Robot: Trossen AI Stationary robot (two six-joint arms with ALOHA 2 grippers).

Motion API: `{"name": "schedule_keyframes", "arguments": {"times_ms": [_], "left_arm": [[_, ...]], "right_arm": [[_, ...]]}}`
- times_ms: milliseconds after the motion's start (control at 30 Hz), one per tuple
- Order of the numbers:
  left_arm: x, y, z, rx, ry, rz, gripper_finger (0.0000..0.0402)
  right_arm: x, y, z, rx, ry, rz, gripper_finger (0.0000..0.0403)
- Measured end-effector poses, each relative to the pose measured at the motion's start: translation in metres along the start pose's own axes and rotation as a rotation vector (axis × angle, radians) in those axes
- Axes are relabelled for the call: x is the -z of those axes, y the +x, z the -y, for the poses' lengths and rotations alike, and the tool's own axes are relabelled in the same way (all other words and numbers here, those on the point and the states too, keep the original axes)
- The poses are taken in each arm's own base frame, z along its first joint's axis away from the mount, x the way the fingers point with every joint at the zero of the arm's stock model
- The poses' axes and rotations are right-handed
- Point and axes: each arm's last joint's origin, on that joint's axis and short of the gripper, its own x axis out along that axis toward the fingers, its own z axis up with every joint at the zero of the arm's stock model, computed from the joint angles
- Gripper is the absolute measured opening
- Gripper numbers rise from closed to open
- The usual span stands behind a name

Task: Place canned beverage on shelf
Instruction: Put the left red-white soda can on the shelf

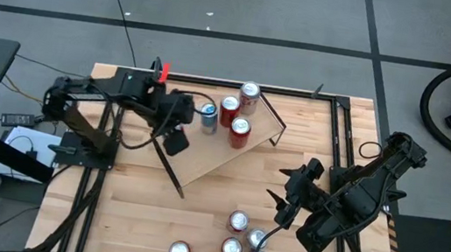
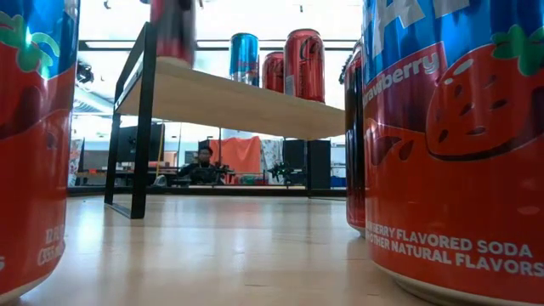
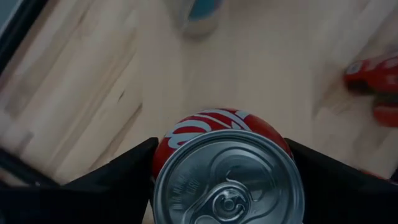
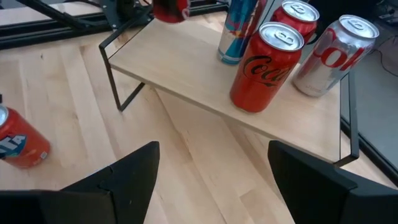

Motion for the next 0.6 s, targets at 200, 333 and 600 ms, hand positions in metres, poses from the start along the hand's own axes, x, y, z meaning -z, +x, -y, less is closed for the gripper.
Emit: {"name": "schedule_keyframes", "arguments": {"times_ms": [200, 333, 600], "left_arm": [[0.012, 0.015, -0.016, -0.027, -0.084, -0.021, 0.0311], [0.010, 0.023, -0.022, -0.038, -0.086, -0.033, 0.0311], [0.006, 0.036, -0.032, -0.030, -0.049, -0.081, 0.0311]], "right_arm": [[0.000, 0.000, 0.000, 0.000, -0.015, -0.002, 0.0310], [0.000, 0.000, 0.000, -0.007, -0.013, -0.014, 0.0310], [0.001, 0.000, -0.001, -0.014, 0.017, -0.022, 0.0310]]}}
